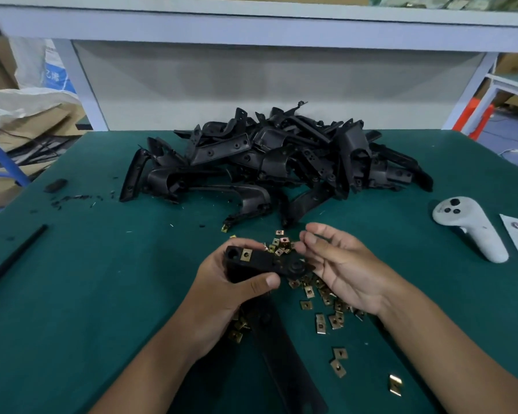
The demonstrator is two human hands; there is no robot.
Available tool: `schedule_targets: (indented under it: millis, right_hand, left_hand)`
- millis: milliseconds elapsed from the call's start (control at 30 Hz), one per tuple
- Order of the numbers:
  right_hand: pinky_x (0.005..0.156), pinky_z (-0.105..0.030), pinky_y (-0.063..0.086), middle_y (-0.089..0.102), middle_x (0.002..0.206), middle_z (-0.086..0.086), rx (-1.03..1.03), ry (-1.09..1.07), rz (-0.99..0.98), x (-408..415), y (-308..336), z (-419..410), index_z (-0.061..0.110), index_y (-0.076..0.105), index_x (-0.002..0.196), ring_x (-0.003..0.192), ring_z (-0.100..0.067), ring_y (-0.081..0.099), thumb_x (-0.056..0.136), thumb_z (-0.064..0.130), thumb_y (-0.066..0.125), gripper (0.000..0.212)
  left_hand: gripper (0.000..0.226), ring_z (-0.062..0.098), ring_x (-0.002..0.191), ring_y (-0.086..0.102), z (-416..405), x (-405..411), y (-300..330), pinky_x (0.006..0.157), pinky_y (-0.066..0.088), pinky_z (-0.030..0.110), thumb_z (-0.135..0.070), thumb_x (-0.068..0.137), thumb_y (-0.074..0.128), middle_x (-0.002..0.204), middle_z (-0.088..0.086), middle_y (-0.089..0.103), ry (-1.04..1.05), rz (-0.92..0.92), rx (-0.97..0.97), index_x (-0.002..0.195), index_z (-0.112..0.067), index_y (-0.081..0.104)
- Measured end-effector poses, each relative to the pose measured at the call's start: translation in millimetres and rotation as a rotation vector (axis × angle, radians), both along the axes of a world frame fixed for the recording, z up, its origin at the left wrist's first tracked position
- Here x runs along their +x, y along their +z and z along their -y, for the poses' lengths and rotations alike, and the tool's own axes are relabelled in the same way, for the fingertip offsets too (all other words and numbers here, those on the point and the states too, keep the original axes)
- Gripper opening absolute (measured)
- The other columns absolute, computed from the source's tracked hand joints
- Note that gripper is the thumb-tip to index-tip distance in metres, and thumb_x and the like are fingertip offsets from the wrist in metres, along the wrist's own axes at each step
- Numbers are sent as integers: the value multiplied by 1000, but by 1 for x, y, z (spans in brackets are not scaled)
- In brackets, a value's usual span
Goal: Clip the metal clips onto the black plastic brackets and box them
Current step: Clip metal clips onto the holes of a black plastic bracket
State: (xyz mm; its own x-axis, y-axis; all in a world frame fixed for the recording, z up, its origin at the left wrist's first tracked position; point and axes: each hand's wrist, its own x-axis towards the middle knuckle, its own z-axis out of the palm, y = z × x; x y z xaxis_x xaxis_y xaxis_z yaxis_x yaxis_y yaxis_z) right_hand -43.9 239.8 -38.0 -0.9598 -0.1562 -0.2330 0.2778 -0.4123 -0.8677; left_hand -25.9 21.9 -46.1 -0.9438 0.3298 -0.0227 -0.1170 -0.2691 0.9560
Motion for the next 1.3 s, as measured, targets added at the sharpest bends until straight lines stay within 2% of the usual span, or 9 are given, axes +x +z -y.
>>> schedule_targets:
  millis: [133, 233, 333, 433, 533, 733, 833, 1100, 1300]
  right_hand:
    - [54, -16, 50, 77, 99, -4, -30, -3, -24, 0, 0, -1, 11, 62, 108, 70, -5, 68, 82, 14, 70, 27]
    - [72, -24, 53, 75, 117, -10, 22, 41, -56, 0, -1, -2, 11, 62, 119, 84, -9, 73, 85, 11, 67, 35]
    - [88, -34, 43, 72, 126, -9, 86, 82, -103, 1, -3, -4, 11, 58, 127, 100, -14, 72, 86, 7, 65, 42]
    - [85, -27, 55, 74, 122, -7, 120, 58, -132, 1, -1, -4, 12, 59, 127, 104, -17, 72, 84, 9, 69, 44]
    - [74, -19, 57, 77, 103, -4, 99, 18, -127, 2, 3, -3, 11, 62, 117, 95, -16, 75, 79, 10, 75, 40]
    - [73, -20, 53, 77, 110, -10, 158, 53, -170, 7, 10, 0, 14, 62, 117, 91, -12, 72, 77, 15, 77, 43]
    - [75, -23, 52, 77, 109, -12, 183, 89, -191, 9, 11, 3, 13, 61, 117, 92, -13, 71, 74, 21, 82, 49]
    - [87, -37, 42, 77, 106, -13, 180, 107, -199, 14, 15, 9, 15, 63, 112, 91, -18, 69, 68, 24, 85, 50]
    - [84, -29, 55, 77, 106, -14, 155, 117, -188, 15, 15, 11, 19, 68, 107, 95, -20, 71, 67, 26, 87, 45]
  left_hand:
    - [42, 20, 82, 67, 3, 1, 0, 74, 57, 31, -27, 56, 93, 89, 1, 70, 15, 10, -24, 92, -28, 72]
    - [44, 22, 81, 66, 0, 0, 1, 77, 55, 39, -26, 55, 93, 91, 4, 70, 23, 19, -20, 93, -26, 72]
    - [45, 20, 80, 66, -1, 0, 2, 76, 56, 38, -26, 54, 94, 89, 1, 70, 21, 12, -24, 93, -26, 72]
    - [45, 19, 80, 67, -1, 1, 2, 77, 57, 40, -27, 53, 94, 88, -1, 71, 30, 15, -31, 93, -27, 72]
    - [46, 20, 79, 67, -1, 1, 2, 77, 57, 41, -27, 54, 94, 88, -1, 70, 28, 7, -46, 94, -26, 72]
    - [43, 17, 76, 65, -1, 1, 3, 71, 58, 32, -26, 56, 93, 83, -3, 68, 43, -55, -78, 93, -26, 71]
    - [38, 13, 73, 66, -3, 2, 3, 66, 56, 25, -16, 60, 93, 82, -5, 69, 55, -98, -109, 90, -26, 71]
    - [34, 16, 75, 65, -4, 3, 4, 69, 58, 28, -12, 62, 89, 83, -1, 68, 48, -136, -118, 88, -24, 71]
    - [35, 14, 75, 64, -3, 3, 2, 69, 57, 26, -14, 63, 91, 82, -1, 68, 35, -139, -122, 89, -24, 70]
